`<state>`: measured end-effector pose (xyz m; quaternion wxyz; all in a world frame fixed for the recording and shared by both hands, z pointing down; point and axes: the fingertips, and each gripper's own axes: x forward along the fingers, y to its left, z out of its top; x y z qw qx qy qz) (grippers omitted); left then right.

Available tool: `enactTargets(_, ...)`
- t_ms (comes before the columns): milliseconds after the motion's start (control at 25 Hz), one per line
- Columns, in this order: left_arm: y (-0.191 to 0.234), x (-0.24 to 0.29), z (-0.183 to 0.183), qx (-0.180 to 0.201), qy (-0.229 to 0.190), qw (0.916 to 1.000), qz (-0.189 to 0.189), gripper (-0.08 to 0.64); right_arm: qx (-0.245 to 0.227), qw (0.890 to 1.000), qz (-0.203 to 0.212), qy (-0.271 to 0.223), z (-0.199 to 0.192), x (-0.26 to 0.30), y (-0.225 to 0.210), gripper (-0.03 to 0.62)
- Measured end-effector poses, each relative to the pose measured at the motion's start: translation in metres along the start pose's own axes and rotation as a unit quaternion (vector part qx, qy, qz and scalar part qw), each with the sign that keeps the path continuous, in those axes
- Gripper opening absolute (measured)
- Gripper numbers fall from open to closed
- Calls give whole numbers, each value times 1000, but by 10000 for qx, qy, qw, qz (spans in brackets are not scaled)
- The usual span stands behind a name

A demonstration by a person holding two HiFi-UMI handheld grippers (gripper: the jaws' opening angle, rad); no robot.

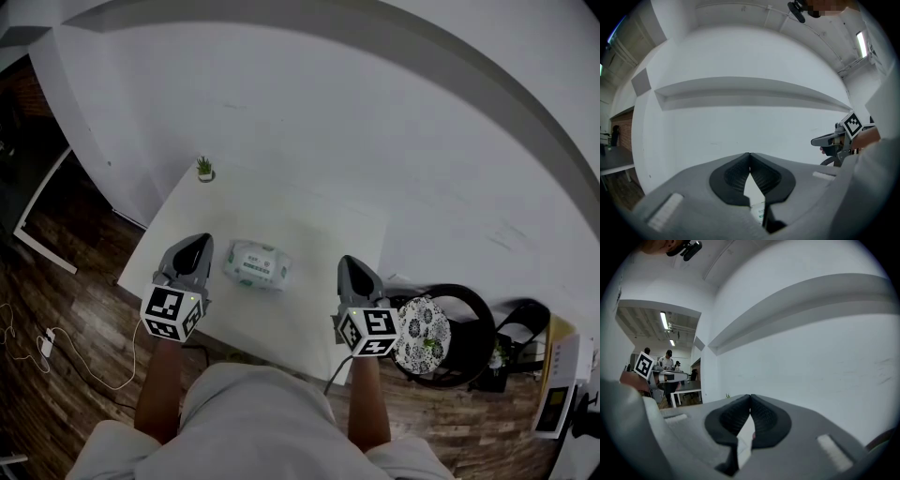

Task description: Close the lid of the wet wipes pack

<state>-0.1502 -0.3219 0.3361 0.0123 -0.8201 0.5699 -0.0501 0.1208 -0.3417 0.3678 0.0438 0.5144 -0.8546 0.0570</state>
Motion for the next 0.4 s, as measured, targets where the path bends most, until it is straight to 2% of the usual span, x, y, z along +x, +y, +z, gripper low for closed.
enactTargets(400,0,2,4,43,-39,10000,-31,2,124,9999,50,-101,10,2,-3,3)
